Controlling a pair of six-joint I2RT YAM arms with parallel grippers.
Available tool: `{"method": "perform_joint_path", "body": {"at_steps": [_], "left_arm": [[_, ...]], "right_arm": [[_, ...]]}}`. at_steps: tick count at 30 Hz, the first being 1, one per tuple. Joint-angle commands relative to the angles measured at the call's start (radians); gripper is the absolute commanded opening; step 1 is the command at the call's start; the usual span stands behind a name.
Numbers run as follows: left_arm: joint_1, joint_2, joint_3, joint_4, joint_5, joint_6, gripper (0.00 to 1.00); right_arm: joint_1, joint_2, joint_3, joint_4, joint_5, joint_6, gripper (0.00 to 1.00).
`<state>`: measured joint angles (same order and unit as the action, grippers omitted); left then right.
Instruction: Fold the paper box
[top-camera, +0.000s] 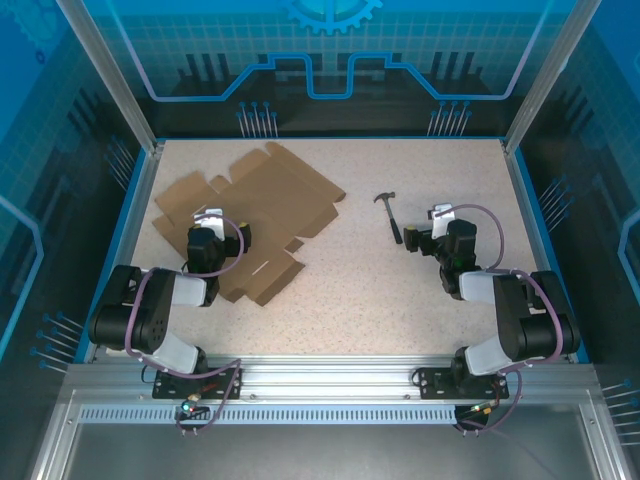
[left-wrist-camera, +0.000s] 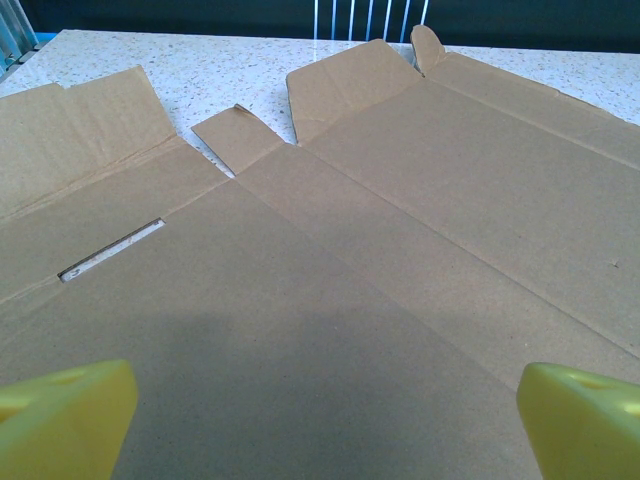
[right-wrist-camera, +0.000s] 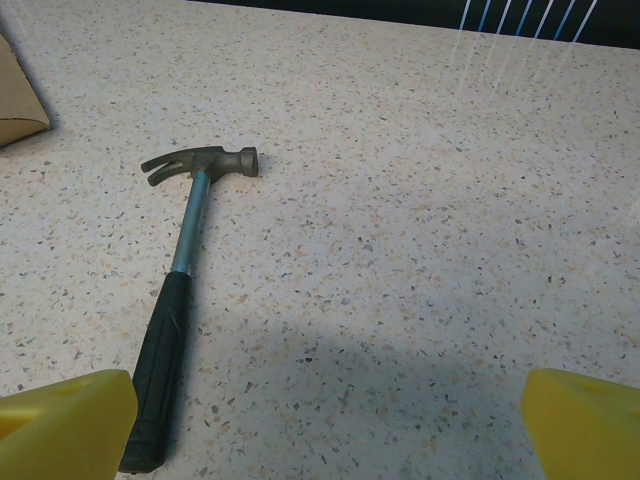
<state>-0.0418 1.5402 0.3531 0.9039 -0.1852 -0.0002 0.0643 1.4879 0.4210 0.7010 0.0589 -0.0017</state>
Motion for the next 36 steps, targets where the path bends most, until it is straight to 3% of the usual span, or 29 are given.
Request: {"method": "perform_joint_path", "body": {"at_steps": [1,9,12,15,19,24,26,28,31,36], "left_arm": [[0.008,0.012,0.023,0.031,0.017,0.003,0.99],[0.008,0.013,0.022,0.034,0.012,0.003,0.99],[0.008,-0.021,0.023,0.009,-0.047,-0.018,0.99],[0.008,-0.105,0.037,-0.093,-0.060,-0.021,0.99],[0.008,-0.227,0.080,-0.276,-0.073,-0.043,0.99],[0.010,-0.340,0.171,-0.535,-0.094,-0.219,0.99],[0.010,-0.367,0.212,-0.632,-0.037,-0.280,0.99],[0.008,-0.392,0.228,-0.678,0.084,-0.336,0.99],[-0.004,-0.409,0.212,-0.646,0.282,-0.438,0.99],[-0.101,-0.385,0.260,-0.732,0.271,-0.430,0.99]], "right_arm": [[-0.010,0.012,0.024,0.025,-0.008,-0.003,1.00],[-0.011,0.012,0.023,0.026,-0.008,-0.003,1.00],[-0.005,-0.011,0.045,-0.023,0.015,0.004,1.00],[-0.005,-0.076,0.107,-0.195,0.063,0.029,1.00],[-0.007,-0.150,0.128,-0.293,0.127,0.075,1.00],[-0.019,-0.296,0.172,-0.473,0.245,0.239,1.00],[-0.020,-0.336,0.205,-0.568,0.229,0.293,1.00],[-0.013,-0.359,0.237,-0.626,0.129,0.324,1.00],[0.079,-0.316,0.288,-0.670,0.000,0.360,1.00],[0.332,-0.073,0.513,-0.814,0.008,0.389,0.94]]}}
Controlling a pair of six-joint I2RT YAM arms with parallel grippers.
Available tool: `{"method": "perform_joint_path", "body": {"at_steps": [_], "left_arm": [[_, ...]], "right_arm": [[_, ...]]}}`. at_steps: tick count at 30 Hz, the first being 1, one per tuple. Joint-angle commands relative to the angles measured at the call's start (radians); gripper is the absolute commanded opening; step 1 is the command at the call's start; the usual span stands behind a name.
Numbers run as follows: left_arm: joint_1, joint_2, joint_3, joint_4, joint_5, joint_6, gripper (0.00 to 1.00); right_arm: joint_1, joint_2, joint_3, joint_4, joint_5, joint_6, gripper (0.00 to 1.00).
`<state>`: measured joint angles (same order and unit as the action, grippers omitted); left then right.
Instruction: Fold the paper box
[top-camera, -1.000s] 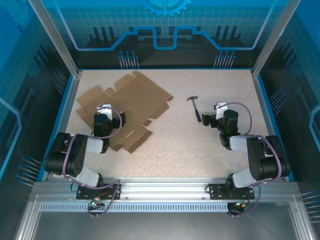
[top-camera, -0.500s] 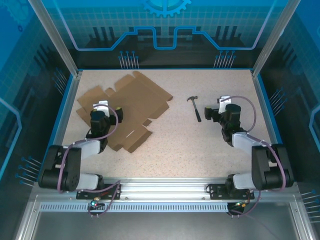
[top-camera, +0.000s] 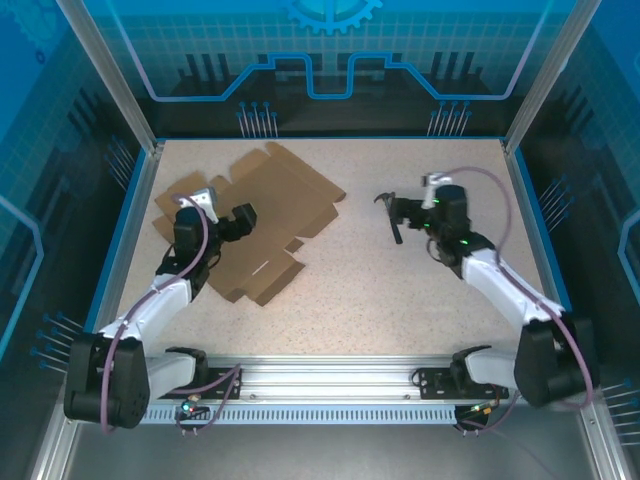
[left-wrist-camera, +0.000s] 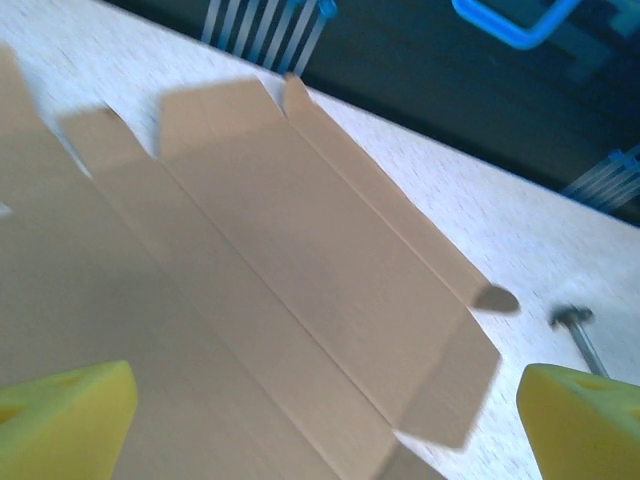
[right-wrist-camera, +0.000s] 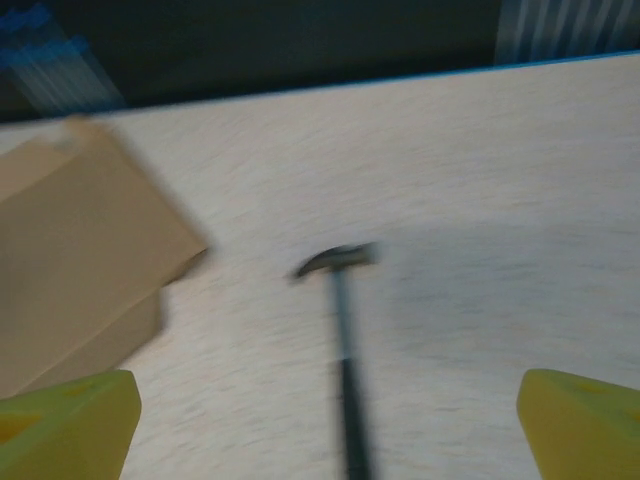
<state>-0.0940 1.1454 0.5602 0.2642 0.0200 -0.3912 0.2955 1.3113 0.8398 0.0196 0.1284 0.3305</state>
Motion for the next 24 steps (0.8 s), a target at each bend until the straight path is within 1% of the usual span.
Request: {"method": "perform_joint_path", "body": {"at_steps": [1,4,6,12,17,24], "left_arm": [[-0.064,0.017,0.066,-0.108,0.051,-0.023,0.99],[-0.085,0.033,0.077,-0.131,0.016,-0.011,0.99],[-0.088,0.036,0.074,-0.135,0.006,-0.010,0.99],[-0.093,0.034,0.065,-0.153,-0.014,0.000,0.99],[-0.092,0.028,0.056,-0.162,-0.023,0.005,0.99],[-0.094,0.015,0.048,-0.166,-0.023,0.011,0.98]], "right_arm": [[0.137,0.158,0.128,-0.129,-0.080,0.077,0.92],[0.196,0.312,0.225,-0.115,-0.130,0.131,0.86],[0.213,0.405,0.294,-0.122,-0.147,0.159,0.82],[0.220,0.612,0.448,-0.147,-0.179,0.222,0.73],[0.220,0.716,0.511,-0.132,-0.196,0.290,0.66],[0.213,0.799,0.555,-0.109,-0.199,0.359,0.59]]}}
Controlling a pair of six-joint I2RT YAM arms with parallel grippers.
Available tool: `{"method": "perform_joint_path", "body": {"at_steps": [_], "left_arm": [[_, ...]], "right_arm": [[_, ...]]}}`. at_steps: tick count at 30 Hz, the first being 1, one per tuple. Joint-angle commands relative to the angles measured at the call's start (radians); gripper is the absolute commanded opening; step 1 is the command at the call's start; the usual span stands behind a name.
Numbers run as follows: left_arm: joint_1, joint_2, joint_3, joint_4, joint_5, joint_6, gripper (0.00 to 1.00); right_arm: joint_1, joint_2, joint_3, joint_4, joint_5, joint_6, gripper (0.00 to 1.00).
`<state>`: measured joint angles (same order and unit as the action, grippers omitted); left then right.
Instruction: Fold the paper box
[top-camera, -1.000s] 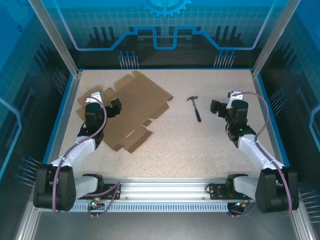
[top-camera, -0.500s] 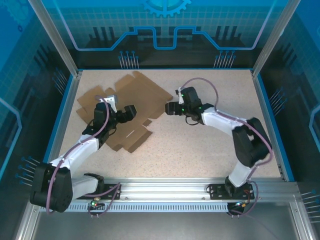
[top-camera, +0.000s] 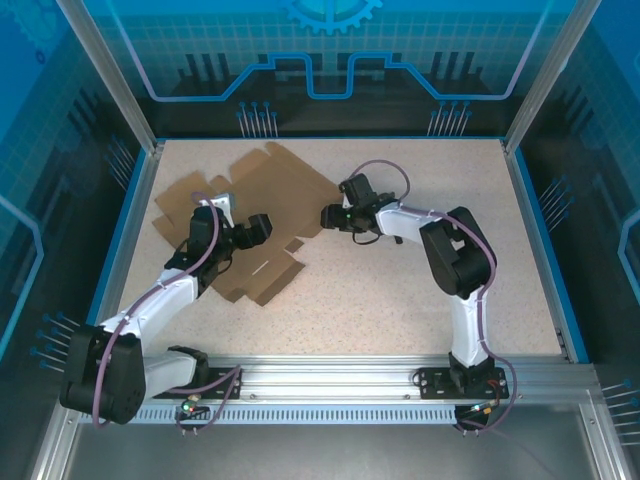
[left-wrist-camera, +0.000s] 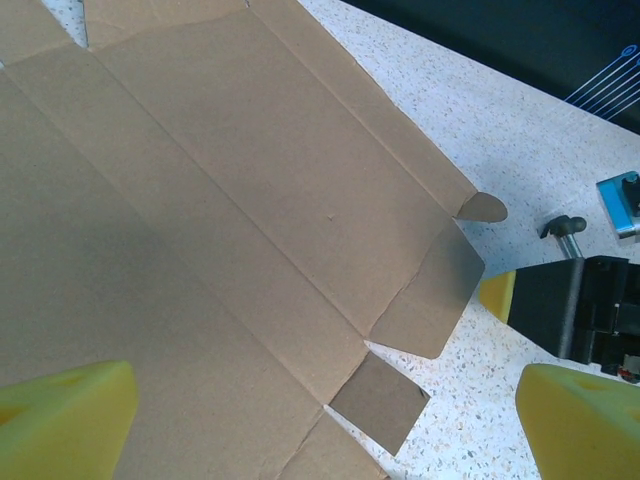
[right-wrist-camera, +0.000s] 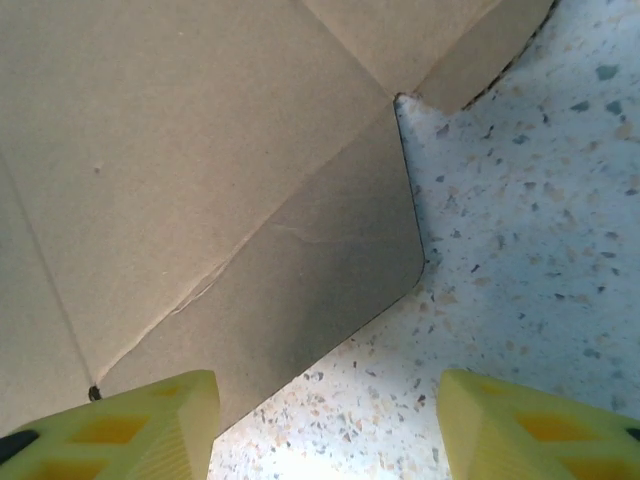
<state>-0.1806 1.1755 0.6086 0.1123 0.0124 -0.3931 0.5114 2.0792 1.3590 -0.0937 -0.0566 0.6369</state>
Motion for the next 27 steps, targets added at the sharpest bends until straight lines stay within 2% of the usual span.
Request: {"method": "perform_joint_path", "body": {"at_steps": [1,19,27], "left_arm": [[-0.007,-0.017,-0.001,-0.014,-0.017,0.013,0.98],[-0.007,-0.026,-0.011,-0.017,-0.015,0.023,0.98],[-0.007,-0.027,-0.006,-0.028,-0.014,0.036,0.98]], "right_arm": [[-0.003,0.039,0.041,0.007,-0.015,0.060,0.58],[-0.036,0.126,0.053,0.179,-0.057,0.258,0.42],[-0.031,0.185,0.135,0.231,-0.072,0.304,0.32]]}}
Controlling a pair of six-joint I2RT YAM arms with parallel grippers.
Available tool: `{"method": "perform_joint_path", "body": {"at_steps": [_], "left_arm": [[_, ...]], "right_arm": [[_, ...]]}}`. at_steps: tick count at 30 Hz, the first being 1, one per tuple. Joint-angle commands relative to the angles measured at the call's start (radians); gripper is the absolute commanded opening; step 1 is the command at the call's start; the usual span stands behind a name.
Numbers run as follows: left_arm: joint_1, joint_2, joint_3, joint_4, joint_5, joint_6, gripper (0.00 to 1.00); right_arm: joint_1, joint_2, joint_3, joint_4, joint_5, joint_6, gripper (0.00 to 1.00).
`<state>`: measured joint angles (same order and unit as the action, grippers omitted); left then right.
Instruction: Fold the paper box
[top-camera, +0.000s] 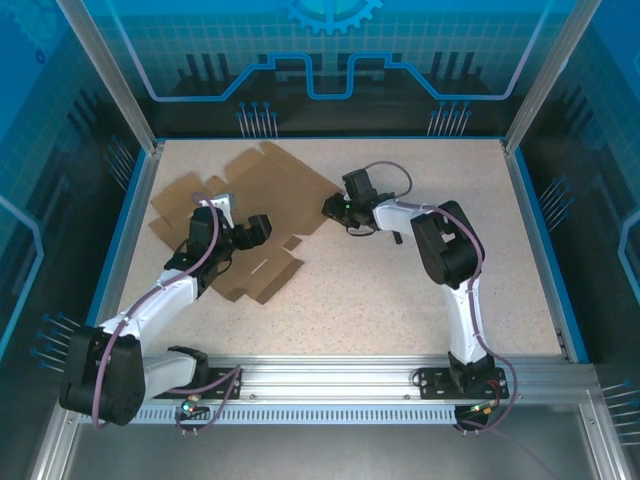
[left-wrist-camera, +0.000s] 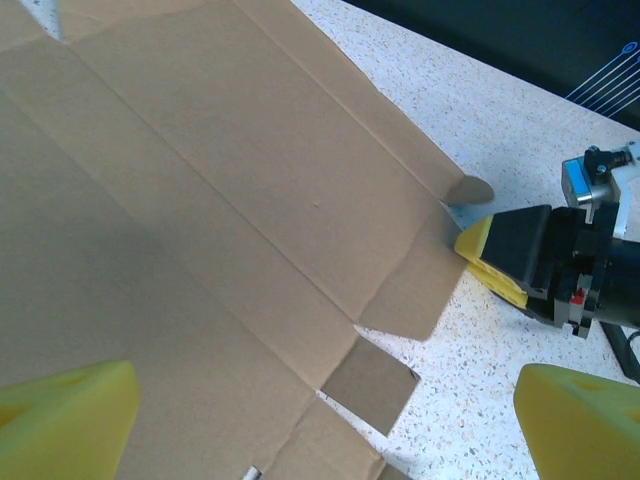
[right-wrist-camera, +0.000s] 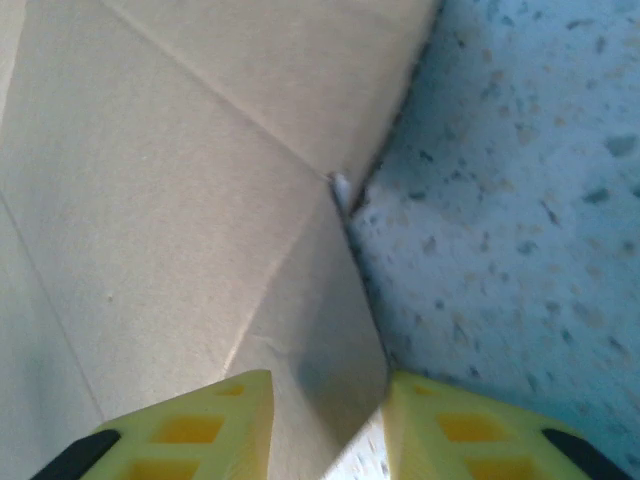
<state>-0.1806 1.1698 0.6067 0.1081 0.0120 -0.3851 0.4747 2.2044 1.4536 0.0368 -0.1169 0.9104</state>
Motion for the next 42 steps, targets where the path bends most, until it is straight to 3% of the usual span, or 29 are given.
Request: {"method": "perform_joint_path", "body": {"at_steps": [1,11,16,23,29,35,42], "left_arm": [[-0.007,-0.022,-0.004,-0.022,-0.015,0.028,0.98],[-0.008,-0.070,-0.011,-0.018,0.004,0.037,0.95],[-0.050,-0.088,-0.029,0.049,0.040,0.096,0.90],[-0.274,-0.029,-0.015,0.144,0.022,0.339,0.87],[-0.494,0.133,0.124,0.054,-0.050,0.519,0.87],[-0.682,0.307,0.300,-0.020,-0.177,0.534,0.87],[-0.771,0.408,0.423,-0.103,-0.308,0.501,0.83]], "right_arm": [[0.004,0.061,0.047,0.107,-0.010,0.032,0.30],[-0.041,-0.043,0.011,0.143,-0.090,-0.065,0.00],[-0.113,-0.191,-0.057,0.070,-0.200,-0.181,0.00],[-0.262,-0.389,-0.064,-0.178,-0.313,-0.351,0.00],[-0.326,-0.474,-0.076,-0.253,-0.329,-0.377,0.00],[-0.329,-0.488,-0.078,-0.264,-0.323,-0.364,0.00],[-0.332,-0.481,-0.079,-0.258,-0.318,-0.354,0.00]]}}
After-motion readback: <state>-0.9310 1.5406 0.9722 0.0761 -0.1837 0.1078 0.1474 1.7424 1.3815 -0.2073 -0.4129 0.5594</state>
